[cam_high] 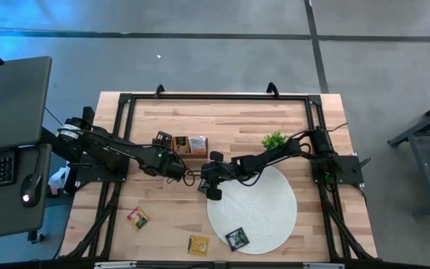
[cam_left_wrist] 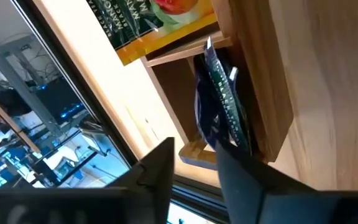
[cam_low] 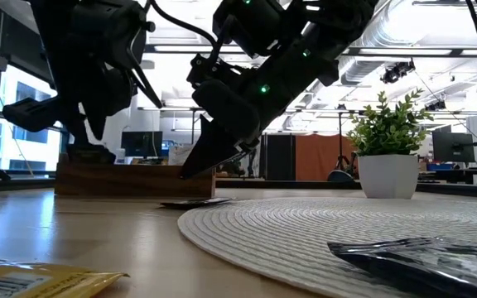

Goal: Pick & Place Tea
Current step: Put the violet tea bag into the left section of the wooden organizer

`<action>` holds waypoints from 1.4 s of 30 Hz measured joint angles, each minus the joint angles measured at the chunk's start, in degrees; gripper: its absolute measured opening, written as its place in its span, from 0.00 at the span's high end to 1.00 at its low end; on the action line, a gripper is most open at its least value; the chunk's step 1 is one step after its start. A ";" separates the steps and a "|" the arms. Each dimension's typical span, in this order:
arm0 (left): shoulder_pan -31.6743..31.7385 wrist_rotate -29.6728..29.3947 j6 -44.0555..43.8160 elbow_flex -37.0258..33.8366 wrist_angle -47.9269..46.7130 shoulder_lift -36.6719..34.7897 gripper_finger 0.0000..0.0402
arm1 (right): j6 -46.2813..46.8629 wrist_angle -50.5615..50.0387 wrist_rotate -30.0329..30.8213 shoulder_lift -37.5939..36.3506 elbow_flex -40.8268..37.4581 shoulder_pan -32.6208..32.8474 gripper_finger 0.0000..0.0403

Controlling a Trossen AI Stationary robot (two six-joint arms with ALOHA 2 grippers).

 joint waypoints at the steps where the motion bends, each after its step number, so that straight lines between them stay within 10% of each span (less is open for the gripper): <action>1: 0.00 0.03 -0.94 0.10 -0.24 0.00 0.69 | 0.00 0.00 0.00 0.00 0.00 -0.02 0.99; 18: -0.24 11.40 -22.37 17.53 -8.92 -1.73 0.61 | -1.05 -4.30 -2.20 -4.40 0.02 0.80 1.00; 25: -6.27 12.33 -27.25 4.80 16.14 -10.85 0.61 | 0.42 -16.03 0.16 -12.05 0.07 5.98 1.00; 34: -14.47 21.40 -59.14 -13.92 60.41 -10.56 0.61 | 4.32 -5.77 14.07 -11.74 -6.92 7.83 1.00; 42: -15.87 23.26 -79.49 -15.77 68.72 -1.75 0.61 | 12.16 11.46 7.26 -9.90 -16.80 0.13 1.00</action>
